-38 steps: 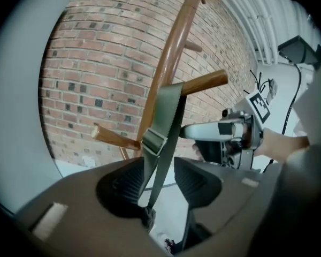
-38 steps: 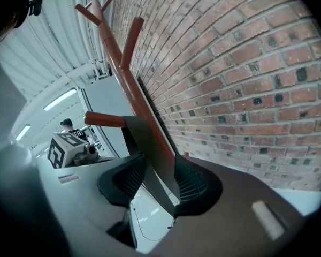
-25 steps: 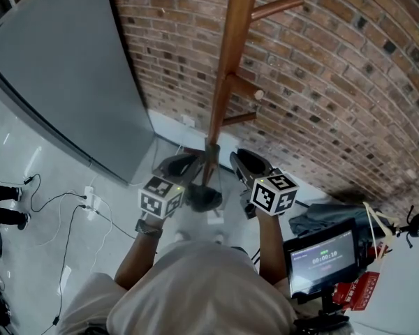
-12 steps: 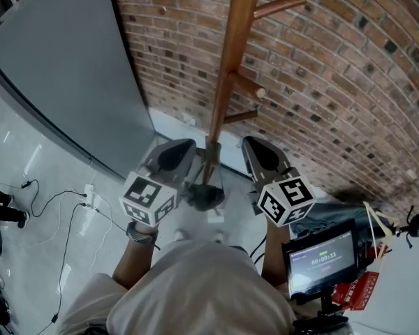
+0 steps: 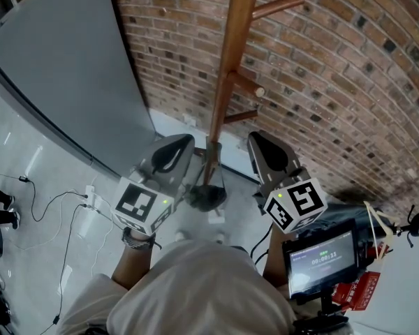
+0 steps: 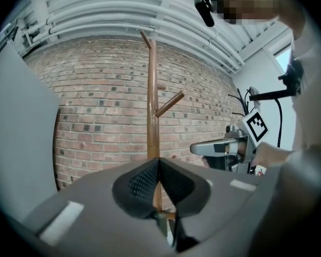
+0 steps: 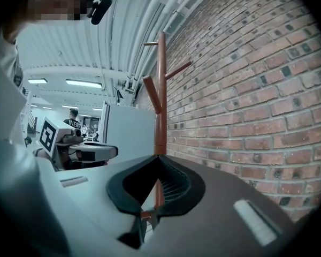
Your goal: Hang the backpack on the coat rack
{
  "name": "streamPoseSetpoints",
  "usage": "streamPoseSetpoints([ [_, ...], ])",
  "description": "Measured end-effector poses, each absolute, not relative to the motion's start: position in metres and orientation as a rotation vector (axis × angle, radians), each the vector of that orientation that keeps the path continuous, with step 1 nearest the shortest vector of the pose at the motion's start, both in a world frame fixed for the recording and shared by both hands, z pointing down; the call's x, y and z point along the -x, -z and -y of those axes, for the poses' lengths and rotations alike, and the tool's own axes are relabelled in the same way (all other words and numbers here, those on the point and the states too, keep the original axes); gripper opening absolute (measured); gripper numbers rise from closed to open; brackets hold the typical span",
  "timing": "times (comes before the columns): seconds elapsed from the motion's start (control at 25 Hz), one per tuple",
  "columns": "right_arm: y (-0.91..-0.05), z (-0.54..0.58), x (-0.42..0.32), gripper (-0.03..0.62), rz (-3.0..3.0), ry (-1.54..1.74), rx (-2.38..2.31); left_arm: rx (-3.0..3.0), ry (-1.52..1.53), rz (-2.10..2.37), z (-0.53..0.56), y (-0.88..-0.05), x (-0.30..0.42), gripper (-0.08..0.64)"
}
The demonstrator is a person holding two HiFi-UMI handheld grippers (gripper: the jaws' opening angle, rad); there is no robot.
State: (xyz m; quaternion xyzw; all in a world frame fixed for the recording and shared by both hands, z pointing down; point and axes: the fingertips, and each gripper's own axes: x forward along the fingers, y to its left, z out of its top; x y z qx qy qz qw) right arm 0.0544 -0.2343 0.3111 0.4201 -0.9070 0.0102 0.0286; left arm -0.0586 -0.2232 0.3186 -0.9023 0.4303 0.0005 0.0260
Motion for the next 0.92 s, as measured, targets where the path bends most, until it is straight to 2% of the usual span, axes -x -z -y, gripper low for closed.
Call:
streamPoseSetpoints([
  [0.92, -0.3166, 0.2351, -0.0488, 0.000, 2.794, -0.033, -1.262, 2.745, 0.062, -1.279, 0.2220, -0.3165, 0.0528, 0.000],
])
